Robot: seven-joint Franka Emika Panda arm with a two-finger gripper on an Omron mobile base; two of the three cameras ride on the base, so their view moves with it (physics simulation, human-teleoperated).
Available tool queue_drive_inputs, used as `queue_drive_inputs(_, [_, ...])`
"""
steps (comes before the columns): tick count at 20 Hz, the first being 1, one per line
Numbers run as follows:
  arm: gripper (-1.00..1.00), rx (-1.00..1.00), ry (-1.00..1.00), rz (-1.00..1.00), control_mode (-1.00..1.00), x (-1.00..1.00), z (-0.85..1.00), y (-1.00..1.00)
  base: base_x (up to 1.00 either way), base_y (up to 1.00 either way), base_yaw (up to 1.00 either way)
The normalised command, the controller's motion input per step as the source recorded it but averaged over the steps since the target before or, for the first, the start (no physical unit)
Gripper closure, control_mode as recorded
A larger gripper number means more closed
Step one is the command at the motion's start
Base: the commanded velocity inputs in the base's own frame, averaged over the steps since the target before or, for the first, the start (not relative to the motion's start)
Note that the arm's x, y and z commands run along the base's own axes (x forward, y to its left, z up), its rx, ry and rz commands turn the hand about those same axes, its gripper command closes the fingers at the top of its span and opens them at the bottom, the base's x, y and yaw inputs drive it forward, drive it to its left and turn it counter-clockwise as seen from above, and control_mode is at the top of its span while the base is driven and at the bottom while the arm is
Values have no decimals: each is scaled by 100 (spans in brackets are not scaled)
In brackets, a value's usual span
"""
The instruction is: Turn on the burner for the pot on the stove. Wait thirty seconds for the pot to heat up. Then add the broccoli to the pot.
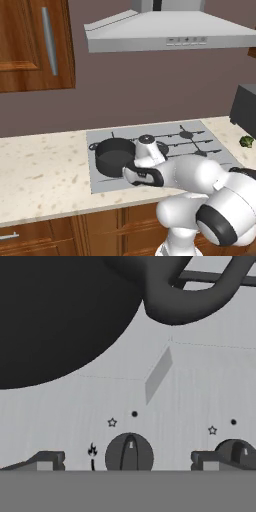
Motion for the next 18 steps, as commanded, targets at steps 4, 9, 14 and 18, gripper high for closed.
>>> queue_drive_inputs(4, [-100,0,0,0,-100,0,-3,0,0,0,0])
queue_drive_inputs(9, [-100,0,0,0,-100,0,-33,-3,0,0,0])
queue_drive_inputs(14, [-100,0,0,0,-100,-1,-32,-1,0,0,0])
queue_drive_inputs(18, [-100,0,0,0,-100,0,-7,-3,0,0,0])
